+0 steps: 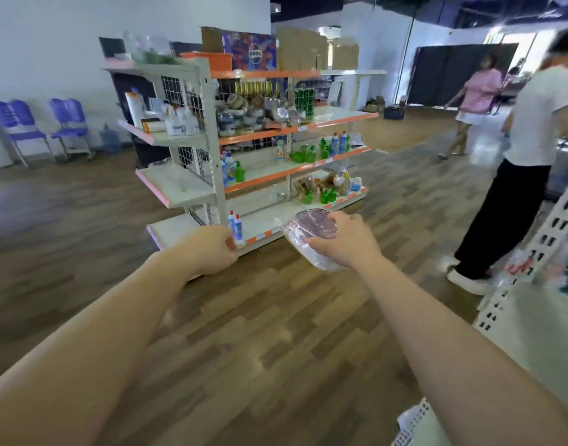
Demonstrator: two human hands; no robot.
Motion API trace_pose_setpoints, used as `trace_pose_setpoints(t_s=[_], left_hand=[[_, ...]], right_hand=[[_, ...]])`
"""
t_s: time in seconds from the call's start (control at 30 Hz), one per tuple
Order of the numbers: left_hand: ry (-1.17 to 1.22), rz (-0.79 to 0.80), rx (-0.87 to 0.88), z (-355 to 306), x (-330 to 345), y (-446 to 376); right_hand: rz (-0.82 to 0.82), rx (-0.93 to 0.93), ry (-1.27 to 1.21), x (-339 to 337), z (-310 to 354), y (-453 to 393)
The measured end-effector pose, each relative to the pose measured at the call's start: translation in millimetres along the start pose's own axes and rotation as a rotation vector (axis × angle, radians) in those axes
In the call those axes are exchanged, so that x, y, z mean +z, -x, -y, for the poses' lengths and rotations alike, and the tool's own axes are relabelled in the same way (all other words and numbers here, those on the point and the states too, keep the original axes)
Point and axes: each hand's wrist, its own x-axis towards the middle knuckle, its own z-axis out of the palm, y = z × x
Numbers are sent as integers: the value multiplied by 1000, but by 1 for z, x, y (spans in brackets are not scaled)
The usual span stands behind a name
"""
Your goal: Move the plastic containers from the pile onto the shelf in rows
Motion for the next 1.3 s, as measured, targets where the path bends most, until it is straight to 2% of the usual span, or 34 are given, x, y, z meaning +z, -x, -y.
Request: trace_pose_setpoints(t_s=[0.3, 0.67, 1.0, 1.3], left_hand=[[22, 3, -10, 59, -4, -108], [24, -29, -13, 103, -43, -297], [6, 5, -19, 148, -45, -457], [-40, 11, 50, 186, -78, -640]], right_hand=[[53, -36, 41, 44, 34, -113], [51, -74, 72, 64, 58, -308], [87, -76, 77, 118, 76, -453], [22, -32, 41, 140, 101, -627]])
